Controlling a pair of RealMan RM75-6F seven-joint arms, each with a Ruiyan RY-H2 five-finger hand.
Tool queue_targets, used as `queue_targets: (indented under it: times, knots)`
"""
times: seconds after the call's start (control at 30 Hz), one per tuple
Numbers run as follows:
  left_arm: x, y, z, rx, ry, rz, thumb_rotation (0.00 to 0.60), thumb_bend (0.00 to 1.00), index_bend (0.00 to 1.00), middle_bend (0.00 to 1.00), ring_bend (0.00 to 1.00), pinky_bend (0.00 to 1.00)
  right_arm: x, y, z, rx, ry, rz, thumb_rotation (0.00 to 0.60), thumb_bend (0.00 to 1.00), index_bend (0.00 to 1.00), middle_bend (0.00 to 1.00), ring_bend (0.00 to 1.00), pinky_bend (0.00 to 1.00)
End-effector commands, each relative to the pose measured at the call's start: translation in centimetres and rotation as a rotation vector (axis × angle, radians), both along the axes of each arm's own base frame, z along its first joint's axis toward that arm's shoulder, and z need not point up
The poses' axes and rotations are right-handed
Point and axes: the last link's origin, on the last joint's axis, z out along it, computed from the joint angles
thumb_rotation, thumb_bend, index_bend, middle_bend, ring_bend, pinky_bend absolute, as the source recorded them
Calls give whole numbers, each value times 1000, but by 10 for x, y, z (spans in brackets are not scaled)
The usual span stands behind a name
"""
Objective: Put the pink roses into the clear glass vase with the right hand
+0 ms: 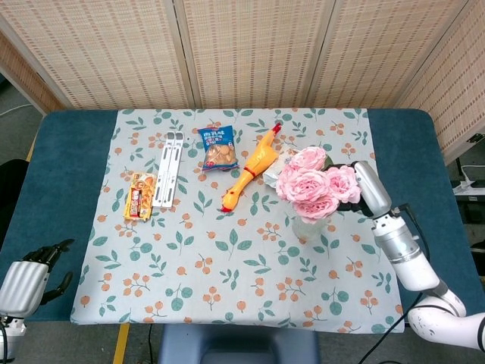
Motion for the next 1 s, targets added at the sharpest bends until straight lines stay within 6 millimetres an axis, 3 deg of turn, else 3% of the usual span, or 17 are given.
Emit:
queue_targets:
  times: [0.03, 0.67, 1.0]
  knots:
    - [-1, 0, 0, 2, 0, 3, 600, 371, 191, 332, 345, 488, -3, -5, -7, 28, -9, -2, 600, 581, 953, 1000, 906, 1000]
    - [-1, 0, 1, 4, -1, 1, 600, 371, 192, 332, 344, 488, -24, -10, -17, 76, -21, -44, 600, 581, 953, 1000, 906, 1000]
    - [-1, 0, 1, 5, -1, 2, 600, 371, 192, 333, 345, 488, -6, -11, -16, 79, -31, -2, 600, 581, 953, 1000, 906, 1000]
